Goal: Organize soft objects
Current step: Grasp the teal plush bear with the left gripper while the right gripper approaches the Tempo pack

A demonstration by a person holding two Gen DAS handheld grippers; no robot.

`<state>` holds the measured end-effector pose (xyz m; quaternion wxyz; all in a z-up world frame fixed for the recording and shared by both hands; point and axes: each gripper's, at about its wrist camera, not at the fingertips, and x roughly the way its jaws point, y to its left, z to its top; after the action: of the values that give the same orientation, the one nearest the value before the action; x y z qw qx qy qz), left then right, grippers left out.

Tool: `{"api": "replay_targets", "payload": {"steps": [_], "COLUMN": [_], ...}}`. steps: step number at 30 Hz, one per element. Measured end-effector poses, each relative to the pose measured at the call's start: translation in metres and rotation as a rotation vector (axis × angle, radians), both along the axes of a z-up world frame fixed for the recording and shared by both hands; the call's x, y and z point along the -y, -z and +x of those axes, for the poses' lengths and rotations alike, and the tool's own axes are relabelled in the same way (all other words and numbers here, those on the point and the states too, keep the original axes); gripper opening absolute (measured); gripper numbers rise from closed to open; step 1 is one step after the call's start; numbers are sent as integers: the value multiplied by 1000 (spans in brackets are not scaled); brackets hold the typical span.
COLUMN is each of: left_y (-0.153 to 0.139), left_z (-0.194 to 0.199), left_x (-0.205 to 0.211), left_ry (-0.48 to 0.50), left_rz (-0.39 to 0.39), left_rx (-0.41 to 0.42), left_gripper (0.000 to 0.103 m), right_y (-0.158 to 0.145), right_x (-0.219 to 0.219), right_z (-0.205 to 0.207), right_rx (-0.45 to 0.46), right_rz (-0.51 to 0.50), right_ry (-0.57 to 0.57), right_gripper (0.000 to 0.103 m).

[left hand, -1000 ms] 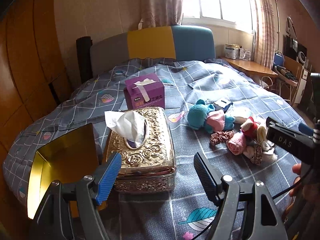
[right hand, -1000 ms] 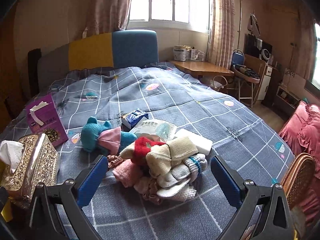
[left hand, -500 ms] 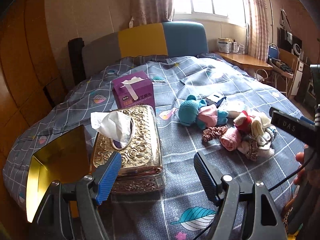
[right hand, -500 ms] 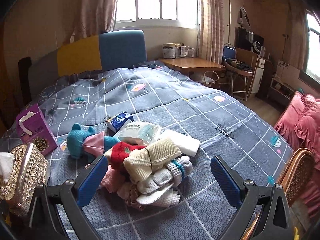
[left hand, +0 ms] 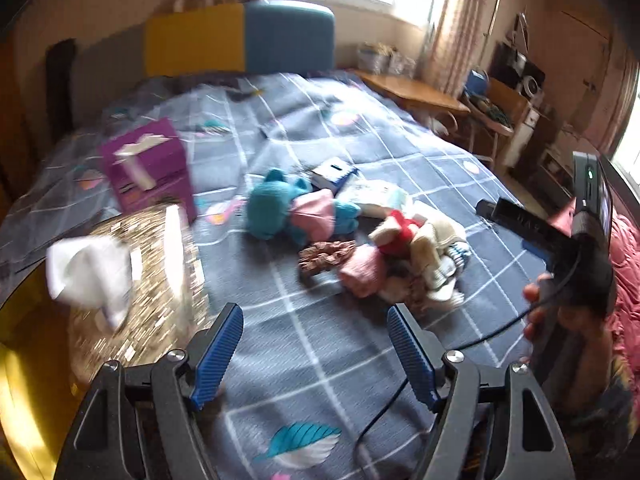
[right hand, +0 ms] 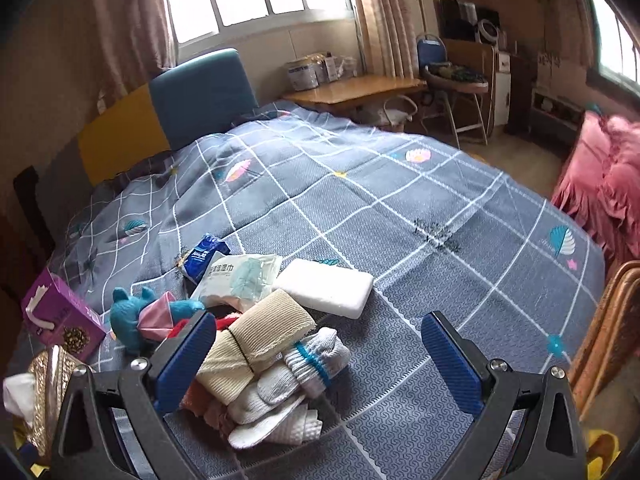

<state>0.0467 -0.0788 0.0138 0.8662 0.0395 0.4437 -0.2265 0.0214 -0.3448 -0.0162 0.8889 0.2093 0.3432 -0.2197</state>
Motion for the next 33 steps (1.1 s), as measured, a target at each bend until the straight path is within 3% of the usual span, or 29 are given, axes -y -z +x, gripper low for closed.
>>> {"api": "replay_targets", "payload": {"steps": [4,7,12,19,26,27,29,30,31,32,33], "left_y": [-5,-4,24,84,117,121,125,126,125,123,120], "left_z": [48,84,142,195,221,224,226,225,225,222,220], "left_x": [18,30,61,51,61,61,60,60,60,61,63], "left_ry": [-17,-82,-155,-371,-425,-442,-456,-447,-434,-407,-379], "left_rz": [-102,-172,-132,-152,-96,-93,-104,-104,-111,-127,-120], "left_rx": [-127,-186,-260,-409,-457,-467,-465,-458,-456,-447,-428], "left_gripper": [76,78,86,86,91,90,71,70,61,42,41], "right_y": [4,3,3,3,7,7,8,8,7,7,7], "right_x": [1,-2,-4,-4,1,2,2,2,2,1,0], "right_z": [4,4,5,4,3,3,3,3,4,4,4], "right_rx": [15,32,49,73,84,84,79,77,76,75,72], "right_rz": [47,53,66,93,142,146,150,148,145,139,131], "right_ry": [-18,-42,-74,-109,-104,-102,-98,-97,-97,-99,-103], "right_gripper": [103,103,103,103,103,103,103,103,103,103,103]}}
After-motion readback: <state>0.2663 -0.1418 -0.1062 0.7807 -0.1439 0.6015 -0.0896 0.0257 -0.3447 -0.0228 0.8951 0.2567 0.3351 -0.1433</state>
